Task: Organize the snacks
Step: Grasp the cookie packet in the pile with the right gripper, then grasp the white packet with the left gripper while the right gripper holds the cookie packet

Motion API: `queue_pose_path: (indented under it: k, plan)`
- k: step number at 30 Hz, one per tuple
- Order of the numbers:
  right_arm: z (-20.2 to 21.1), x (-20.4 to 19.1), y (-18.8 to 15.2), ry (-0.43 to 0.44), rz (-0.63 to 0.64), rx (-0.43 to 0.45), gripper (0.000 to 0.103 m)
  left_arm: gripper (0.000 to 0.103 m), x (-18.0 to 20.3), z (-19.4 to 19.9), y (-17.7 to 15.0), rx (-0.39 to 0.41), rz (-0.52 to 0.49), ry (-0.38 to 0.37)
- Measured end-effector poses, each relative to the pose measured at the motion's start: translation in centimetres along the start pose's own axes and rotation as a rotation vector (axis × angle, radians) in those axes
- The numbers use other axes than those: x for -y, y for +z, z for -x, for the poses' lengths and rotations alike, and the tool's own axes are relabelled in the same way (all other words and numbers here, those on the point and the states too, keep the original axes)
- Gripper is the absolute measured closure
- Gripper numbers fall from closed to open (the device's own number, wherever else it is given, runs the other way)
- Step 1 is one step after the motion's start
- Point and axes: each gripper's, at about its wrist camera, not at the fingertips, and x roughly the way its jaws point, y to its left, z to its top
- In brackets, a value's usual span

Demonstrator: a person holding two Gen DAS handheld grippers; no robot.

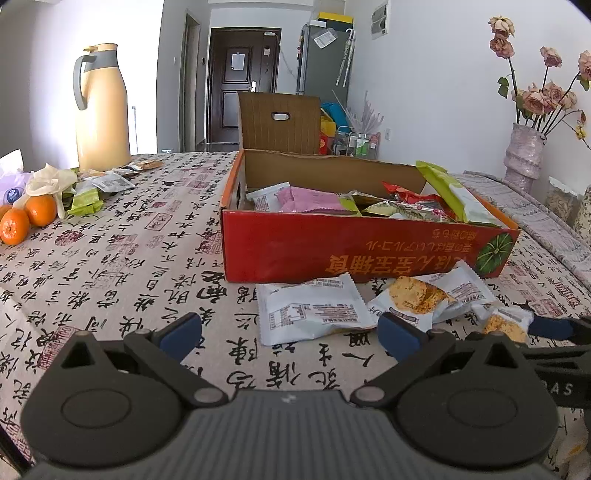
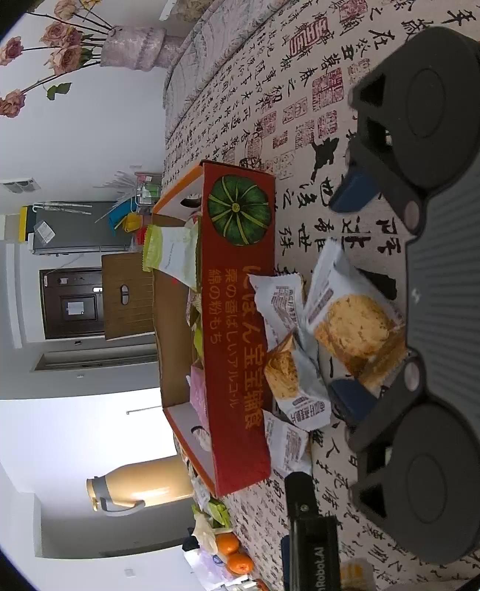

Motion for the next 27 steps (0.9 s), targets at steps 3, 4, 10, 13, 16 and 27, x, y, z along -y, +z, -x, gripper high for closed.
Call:
queue_pose_path:
  k: [3, 4, 10, 13, 16, 27]
  plan:
    - [-0.1, 0.1, -0.2, 0.010, -0.004, -0.014, 0.053, 0.000, 0.0, 0.0, 0.0, -0.002, 0.001, 0.000]
    - [-0.1, 0.1, -0.3, 0.011, -0.002, -0.013, 0.062, 0.000, 0.0, 0.0, 0.0, -0.002, 0.002, -0.001]
    - [0.8, 0.2, -0.5, 0.026, -0.005, 0.033, 0.064, 0.000, 0.0, 0.0, 0.0, -0.002, 0.001, 0.000]
    - [1.4, 0.6, -0.4, 0.025, -0.025, 0.065, 0.064, 0.000, 0.0, 0.0, 0.0, -0.004, 0.001, 0.002]
    - [1.7, 1.4, -0.2, 0.009, -0.040, 0.085, 0.064, 0.000, 0.0, -0.1, 0.0, -0.006, 0.001, 0.007]
    - [1.3, 6.3, 0.0, -0.113, -0.128, 0.117, 0.064, 0.000, 0.6, -0.6, 0.8, -0.067, -0.026, 0.043]
